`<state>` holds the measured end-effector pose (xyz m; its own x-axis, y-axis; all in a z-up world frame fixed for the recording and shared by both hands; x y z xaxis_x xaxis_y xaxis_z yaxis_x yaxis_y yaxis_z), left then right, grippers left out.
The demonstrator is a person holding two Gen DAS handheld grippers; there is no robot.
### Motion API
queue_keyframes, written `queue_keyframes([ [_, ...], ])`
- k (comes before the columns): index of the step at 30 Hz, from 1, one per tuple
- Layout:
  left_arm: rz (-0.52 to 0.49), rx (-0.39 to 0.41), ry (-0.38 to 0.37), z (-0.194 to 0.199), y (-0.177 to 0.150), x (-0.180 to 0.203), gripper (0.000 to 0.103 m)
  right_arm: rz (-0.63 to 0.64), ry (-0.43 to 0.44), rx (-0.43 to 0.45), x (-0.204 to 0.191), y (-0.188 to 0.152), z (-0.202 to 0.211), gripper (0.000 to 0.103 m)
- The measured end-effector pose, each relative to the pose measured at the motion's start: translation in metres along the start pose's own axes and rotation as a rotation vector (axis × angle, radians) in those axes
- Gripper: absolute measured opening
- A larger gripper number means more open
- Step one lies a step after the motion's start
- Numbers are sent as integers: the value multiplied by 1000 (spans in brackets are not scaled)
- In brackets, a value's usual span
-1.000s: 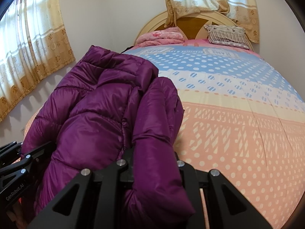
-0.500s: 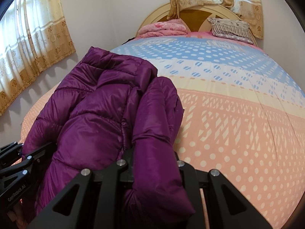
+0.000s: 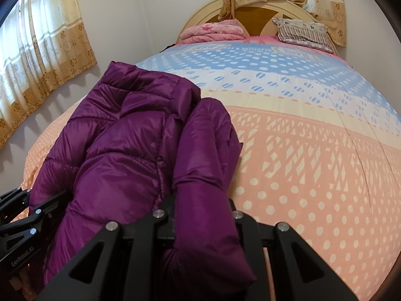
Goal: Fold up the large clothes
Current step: 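Lower the folded jacket onto the bed and open both tools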
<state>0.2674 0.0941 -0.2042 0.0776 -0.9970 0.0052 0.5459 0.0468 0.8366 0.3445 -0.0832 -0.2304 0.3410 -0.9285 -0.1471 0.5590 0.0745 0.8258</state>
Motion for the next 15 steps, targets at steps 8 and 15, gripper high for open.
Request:
queue_keyframes([
  [8,-4,20,56,-4,-8,1,63,-12,-6,-16,2,-3,-5,29],
  [15,-9,22,96,5,-9,0,66,-1,-12,-18,-1,0,-1,38],
])
Point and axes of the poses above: each gripper's, at about its wrist camera, not at the fingertips, and z roughly against the way its jaws point, x to its right, y to its top, the point moved 1 cm from there along -z, roughly the way its jaws point, and after that the axes turned 11 degrees about x, right-handed, at the moved point
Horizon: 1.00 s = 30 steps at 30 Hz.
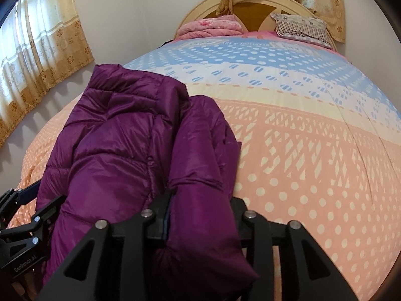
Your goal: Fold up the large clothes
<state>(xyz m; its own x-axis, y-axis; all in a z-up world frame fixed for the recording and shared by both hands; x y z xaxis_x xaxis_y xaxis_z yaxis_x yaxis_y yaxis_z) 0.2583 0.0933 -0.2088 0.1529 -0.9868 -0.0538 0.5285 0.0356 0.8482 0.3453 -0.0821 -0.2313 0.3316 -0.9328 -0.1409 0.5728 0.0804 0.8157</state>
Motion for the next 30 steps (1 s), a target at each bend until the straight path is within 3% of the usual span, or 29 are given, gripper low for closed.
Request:
queue_keyframes([
  [5,1,18,37,17,5,-1,66,-15,-13,23,5,5,17,42],
  [8,26,39,51,35,13,-7,66,-16,-24,57,6,10,48,46],
  [16,62,210,131,148,35,-20,66,-18,-73,226,3,25,180,58],
  [21,101,279,94,215,37,-18,67,-8,-86,332,-12,24,249,63],
  [25,102,325,80,240,42,-12,67,2,-85,377,-19,26,271,64],
  [30,96,348,88,246,46,-10,67,12,-84,393,-23,31,270,66],
])
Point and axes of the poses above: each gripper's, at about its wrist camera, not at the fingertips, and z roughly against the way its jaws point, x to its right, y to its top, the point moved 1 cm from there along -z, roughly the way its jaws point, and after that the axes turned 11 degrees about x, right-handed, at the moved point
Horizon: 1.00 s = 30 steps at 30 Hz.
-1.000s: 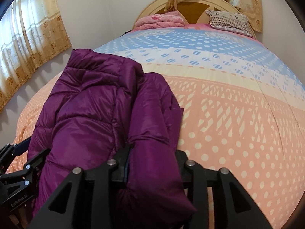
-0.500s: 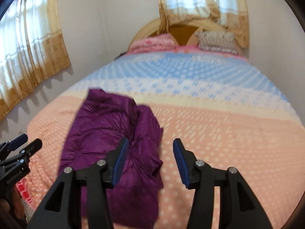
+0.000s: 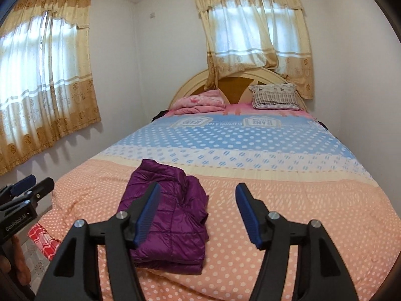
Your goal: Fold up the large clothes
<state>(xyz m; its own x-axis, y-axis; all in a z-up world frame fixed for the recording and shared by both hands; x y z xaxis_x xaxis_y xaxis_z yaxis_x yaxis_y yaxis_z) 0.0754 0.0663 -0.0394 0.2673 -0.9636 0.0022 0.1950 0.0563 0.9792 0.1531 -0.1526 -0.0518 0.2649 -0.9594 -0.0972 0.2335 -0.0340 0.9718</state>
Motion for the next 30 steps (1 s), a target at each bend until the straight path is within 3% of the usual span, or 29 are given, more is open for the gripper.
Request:
queue_keyframes([
  [30,4,-17,-9,-2,-6,-2,67,-11,41,-33,-3,-13,3,67],
])
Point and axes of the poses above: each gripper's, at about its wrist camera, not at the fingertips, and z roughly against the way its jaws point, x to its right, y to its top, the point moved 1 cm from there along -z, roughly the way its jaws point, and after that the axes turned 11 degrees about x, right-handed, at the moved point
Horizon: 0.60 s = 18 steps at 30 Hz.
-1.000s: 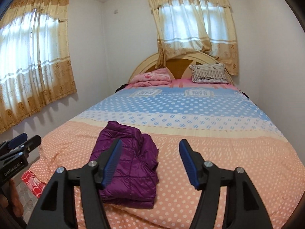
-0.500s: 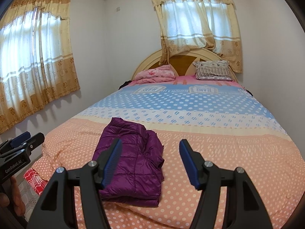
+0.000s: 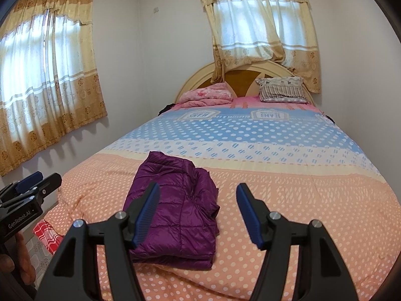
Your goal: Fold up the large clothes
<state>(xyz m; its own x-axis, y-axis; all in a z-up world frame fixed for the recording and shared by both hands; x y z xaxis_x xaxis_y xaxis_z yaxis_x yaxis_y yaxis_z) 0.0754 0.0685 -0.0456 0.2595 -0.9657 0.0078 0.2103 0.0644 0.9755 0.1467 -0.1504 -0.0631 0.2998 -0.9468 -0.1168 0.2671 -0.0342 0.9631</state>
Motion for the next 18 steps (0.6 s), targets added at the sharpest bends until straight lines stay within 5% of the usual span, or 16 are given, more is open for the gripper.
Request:
queue_keyframes([
  [18,-9,-17,-4,-4,-1,0,67,-7,4,-5,-4,-2,1,67],
])
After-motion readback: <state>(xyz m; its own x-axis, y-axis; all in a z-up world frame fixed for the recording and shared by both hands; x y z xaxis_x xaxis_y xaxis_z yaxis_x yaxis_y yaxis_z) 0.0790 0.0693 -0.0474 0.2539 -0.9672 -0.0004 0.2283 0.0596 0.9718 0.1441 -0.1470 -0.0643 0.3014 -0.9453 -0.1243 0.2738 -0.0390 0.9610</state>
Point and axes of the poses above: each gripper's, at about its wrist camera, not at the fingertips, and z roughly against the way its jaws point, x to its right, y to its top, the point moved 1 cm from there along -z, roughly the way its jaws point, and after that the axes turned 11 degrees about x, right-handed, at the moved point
